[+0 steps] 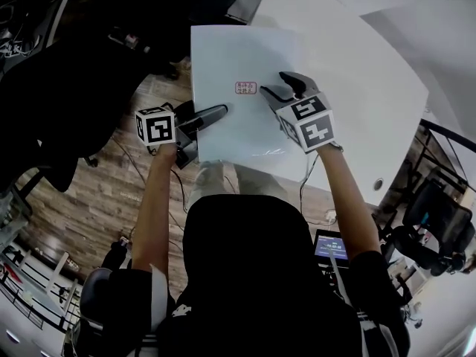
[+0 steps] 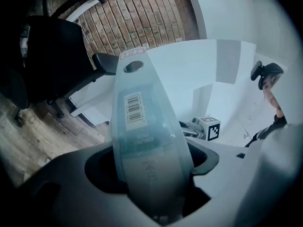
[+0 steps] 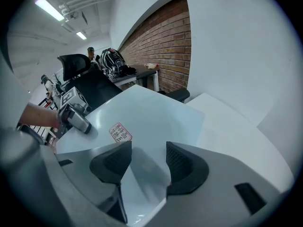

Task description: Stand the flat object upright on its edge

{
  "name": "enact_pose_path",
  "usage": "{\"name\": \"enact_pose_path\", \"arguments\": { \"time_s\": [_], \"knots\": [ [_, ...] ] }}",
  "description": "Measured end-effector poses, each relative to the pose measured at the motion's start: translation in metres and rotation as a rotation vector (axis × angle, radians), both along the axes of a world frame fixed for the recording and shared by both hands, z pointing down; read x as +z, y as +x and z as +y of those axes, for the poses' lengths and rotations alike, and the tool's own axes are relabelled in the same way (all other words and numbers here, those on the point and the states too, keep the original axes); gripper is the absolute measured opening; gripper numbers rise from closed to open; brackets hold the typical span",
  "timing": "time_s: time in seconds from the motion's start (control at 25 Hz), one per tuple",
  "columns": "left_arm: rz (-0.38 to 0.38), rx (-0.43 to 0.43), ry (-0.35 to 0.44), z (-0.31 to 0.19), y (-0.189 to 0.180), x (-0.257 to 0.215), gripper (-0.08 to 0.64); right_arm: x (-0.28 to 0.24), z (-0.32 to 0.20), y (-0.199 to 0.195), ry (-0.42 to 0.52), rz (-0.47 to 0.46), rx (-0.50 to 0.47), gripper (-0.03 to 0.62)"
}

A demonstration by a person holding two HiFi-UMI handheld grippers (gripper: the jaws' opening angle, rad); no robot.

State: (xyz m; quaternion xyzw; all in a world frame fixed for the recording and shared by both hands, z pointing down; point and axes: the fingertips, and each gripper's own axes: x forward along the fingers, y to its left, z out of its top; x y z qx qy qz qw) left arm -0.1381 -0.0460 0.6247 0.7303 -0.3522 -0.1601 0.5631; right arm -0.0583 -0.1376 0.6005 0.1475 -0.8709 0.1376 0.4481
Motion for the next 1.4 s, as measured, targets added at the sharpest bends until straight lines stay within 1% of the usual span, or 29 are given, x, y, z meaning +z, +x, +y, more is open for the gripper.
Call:
{"name": "enact_pose_path", "arguments": {
  "time_s": [0.24,0.4,0.56,0.76,0.88,1.0,1.12,1.24,1.4],
  "knots": [
    [-0.056,-0.003,-0.004,-0.002,0.000,-0.014,0.351,-0.005,0.000,0.006,-0.017,-0.009,0.036,0.253],
    [-0.113,-0.061,0.006,-0.006,-0.005,-0.027,0.347,-0.015,-0.002,0.013,-0.016,-0.026,0.055,0.252],
    [-0.189,-0.113,0.042,-0.012,-0.012,-0.044,0.344,-0.022,-0.006,0.022,-0.009,-0.036,0.090,0.245],
    [-0.306,-0.104,0.115,-0.015,-0.017,-0.065,0.344,-0.030,-0.005,0.022,-0.003,-0.067,0.135,0.242],
    [-0.383,-0.088,0.168,-0.019,-0.010,-0.077,0.344,-0.037,-0.007,0.027,0.006,-0.090,0.165,0.238],
    [-0.463,-0.078,0.225,-0.024,-0.005,-0.087,0.344,-0.048,-0.009,0.028,-0.001,-0.138,0.208,0.238],
    [-0.548,-0.064,0.294,-0.030,0.013,-0.109,0.344,-0.078,-0.015,0.039,0.014,-0.194,0.244,0.238],
    [-0.625,-0.044,0.355,-0.031,0.033,-0.127,0.344,-0.111,-0.018,0.048,0.047,-0.243,0.255,0.238],
    [-0.702,-0.015,0.420,-0.032,0.052,-0.138,0.344,-0.153,-0.025,0.054,0.098,-0.315,0.277,0.238]
  ]
}}
